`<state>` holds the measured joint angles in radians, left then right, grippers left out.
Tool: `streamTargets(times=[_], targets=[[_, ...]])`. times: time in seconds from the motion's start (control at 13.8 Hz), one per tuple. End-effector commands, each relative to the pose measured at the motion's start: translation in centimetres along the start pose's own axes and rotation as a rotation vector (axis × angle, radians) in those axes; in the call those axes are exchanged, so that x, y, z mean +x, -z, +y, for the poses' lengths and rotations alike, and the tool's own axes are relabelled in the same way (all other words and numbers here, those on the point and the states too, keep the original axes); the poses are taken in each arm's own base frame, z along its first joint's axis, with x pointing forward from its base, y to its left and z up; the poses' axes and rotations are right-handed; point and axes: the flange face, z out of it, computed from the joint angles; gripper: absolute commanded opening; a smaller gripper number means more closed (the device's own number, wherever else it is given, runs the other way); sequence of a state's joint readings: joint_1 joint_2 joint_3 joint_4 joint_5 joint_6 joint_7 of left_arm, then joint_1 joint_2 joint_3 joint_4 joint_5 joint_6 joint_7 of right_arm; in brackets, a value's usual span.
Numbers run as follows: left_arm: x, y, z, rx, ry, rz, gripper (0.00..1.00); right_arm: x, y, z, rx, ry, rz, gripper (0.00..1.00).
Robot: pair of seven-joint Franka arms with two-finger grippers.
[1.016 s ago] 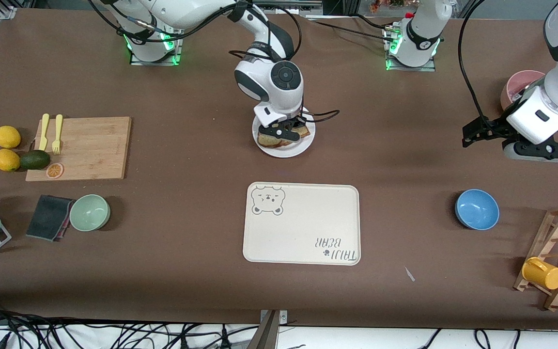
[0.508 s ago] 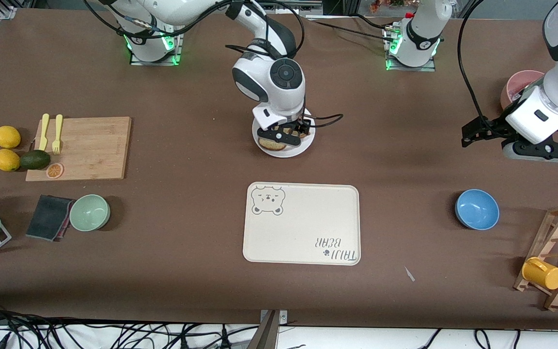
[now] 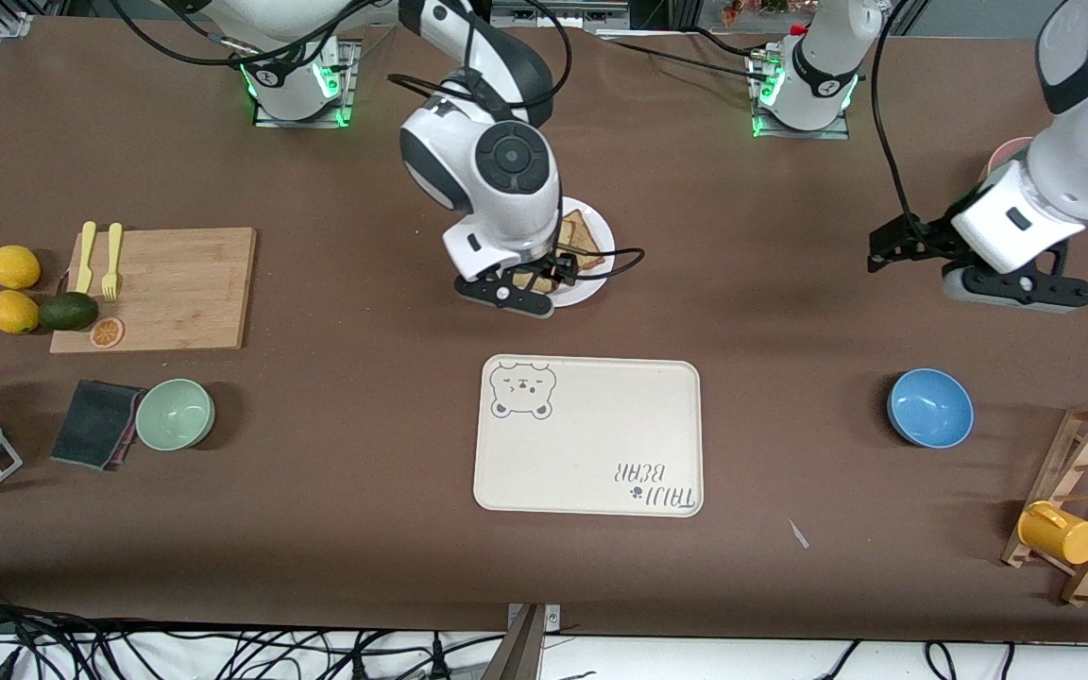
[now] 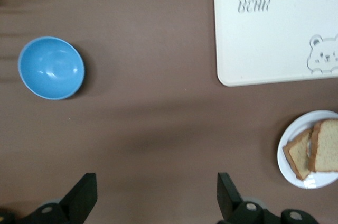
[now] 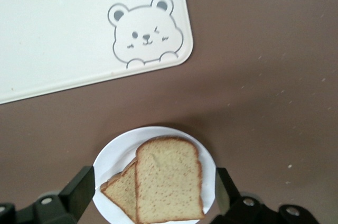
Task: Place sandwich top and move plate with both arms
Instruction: 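Withdraw the right gripper while the left gripper reaches the plate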
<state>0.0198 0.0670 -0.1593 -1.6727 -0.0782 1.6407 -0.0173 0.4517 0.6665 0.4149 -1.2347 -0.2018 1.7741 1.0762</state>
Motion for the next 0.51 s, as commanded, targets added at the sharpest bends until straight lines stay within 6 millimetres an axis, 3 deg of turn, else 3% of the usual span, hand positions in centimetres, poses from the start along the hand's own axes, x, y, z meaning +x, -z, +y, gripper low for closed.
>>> streamTargets(times=[0.0, 0.22, 0.44], targets=[[-0.3, -0.8, 4.0, -0.017, -0.075, -0.056, 1.00, 3.1, 3.2, 3.2, -0.001, 0.056, -0.018, 1.00], [-0.3, -2.4, 7.7, -0.079, -0.128, -0.093, 1.00, 5.7, 5.0, 7.3, -0.045, 0.118, -0.038, 1.00], [0.3, -4.5, 9.5, -0.180, -0.136, -0.145, 1.00, 9.5, 9.0, 14.2, -0.061, 0.187, -0.048, 1.00]])
